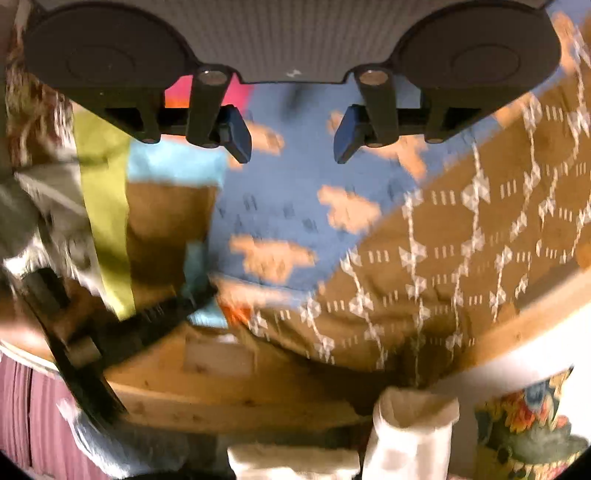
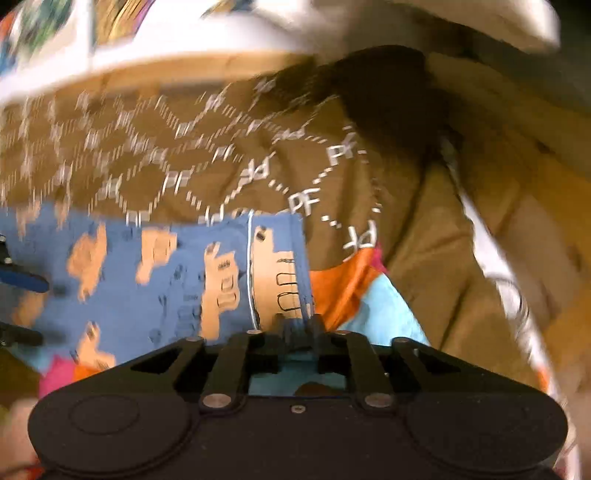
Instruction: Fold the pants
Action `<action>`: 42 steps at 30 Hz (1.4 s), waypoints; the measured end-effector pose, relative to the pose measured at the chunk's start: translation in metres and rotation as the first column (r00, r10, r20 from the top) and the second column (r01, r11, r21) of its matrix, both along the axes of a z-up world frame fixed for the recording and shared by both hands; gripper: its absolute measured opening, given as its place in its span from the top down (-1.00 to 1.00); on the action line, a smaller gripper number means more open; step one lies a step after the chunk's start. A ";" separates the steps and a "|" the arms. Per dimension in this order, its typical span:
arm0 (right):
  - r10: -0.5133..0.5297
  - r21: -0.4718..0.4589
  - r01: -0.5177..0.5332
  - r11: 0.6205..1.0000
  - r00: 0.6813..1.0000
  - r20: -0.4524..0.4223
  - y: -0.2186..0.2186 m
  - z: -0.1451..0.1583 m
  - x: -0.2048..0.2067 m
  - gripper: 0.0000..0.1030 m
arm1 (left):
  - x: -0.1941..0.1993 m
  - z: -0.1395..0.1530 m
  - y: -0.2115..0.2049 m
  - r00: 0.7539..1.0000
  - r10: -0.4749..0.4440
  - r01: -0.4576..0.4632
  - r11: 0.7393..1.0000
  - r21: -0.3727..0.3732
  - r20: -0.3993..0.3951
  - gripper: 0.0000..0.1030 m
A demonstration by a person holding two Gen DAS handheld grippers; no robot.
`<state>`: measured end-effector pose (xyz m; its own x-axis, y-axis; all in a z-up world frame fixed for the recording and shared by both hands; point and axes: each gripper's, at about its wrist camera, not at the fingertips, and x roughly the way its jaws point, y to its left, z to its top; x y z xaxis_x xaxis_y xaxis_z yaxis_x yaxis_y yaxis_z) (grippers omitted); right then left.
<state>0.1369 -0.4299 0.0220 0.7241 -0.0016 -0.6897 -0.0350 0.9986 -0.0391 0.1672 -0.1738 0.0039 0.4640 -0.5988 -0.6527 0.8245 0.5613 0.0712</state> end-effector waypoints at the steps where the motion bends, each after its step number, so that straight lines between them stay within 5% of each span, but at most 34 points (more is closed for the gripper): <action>1: -0.032 0.034 0.031 0.999 0.999 0.023 -0.002 -0.001 -0.006 0.55 | 0.011 0.007 -0.008 1.000 0.003 -0.003 1.000 -0.004 0.007 -0.07; 3: -0.102 0.117 0.095 0.989 0.993 0.057 -0.008 -0.005 -0.015 0.36 | 0.035 0.017 -0.031 1.000 -0.001 0.001 1.000 -0.005 0.021 -0.07; 6: -0.175 0.182 0.153 0.971 0.979 0.109 -0.012 -0.017 -0.023 0.35 | 0.070 0.026 -0.066 0.999 -0.011 0.011 1.000 -0.016 0.030 -0.07; 11: -0.081 0.158 0.055 0.986 0.983 0.167 -0.011 -0.028 -0.030 0.35 | 0.123 0.026 -0.119 0.998 -0.052 0.049 0.996 -0.073 -0.045 -0.07; 14: -0.057 0.141 0.031 0.989 0.981 0.186 -0.018 -0.035 -0.029 0.38 | 0.145 0.010 -0.148 0.990 -0.088 0.087 0.996 -0.015 -0.114 -0.05; 18: -0.050 0.236 0.002 0.972 0.979 0.199 -0.030 -0.036 -0.027 0.38 | 0.145 -0.006 -0.158 0.979 -0.112 0.118 0.993 0.022 -0.168 0.55; 20: -0.051 0.258 -0.003 0.966 0.978 0.203 -0.033 -0.036 -0.027 0.39 | 0.142 -0.008 -0.159 0.984 -0.103 0.109 0.994 0.030 -0.148 0.68; 23: -0.059 0.261 0.001 0.965 0.975 0.215 -0.034 -0.033 -0.026 0.80 | 0.137 -0.004 -0.160 0.988 -0.094 0.095 0.995 0.005 -0.121 0.76; 28: -0.048 0.205 -0.003 0.979 0.968 0.247 -0.027 -0.030 -0.030 0.88 | 0.126 0.005 -0.166 0.996 -0.091 0.091 0.996 -0.025 -0.015 0.78; 31: -0.054 0.158 0.013 0.987 0.964 0.262 -0.023 -0.030 -0.030 0.90 | 0.117 -0.002 -0.176 0.993 -0.082 0.080 0.996 0.029 0.090 0.76; 35: -0.043 0.079 0.025 0.997 0.972 0.231 -0.016 -0.042 -0.027 0.68 | 0.110 -0.008 -0.169 0.993 -0.021 0.018 1.000 0.025 0.116 0.33; 38: -0.029 0.065 0.012 0.998 0.961 0.274 -0.016 -0.040 -0.035 0.12 | 0.092 0.005 -0.123 0.988 0.088 -0.077 0.993 -0.090 0.127 -0.26; 39: -0.022 0.069 0.002 0.998 0.957 0.291 -0.017 -0.039 -0.038 -0.13 | 0.084 0.009 -0.099 0.986 0.117 -0.104 0.988 -0.113 0.121 -0.29; 42: 0.011 0.047 -0.029 0.998 0.936 0.352 -0.010 -0.032 -0.045 -0.40 | 0.061 0.014 -0.025 0.978 0.168 -0.160 0.984 -0.073 0.127 -0.29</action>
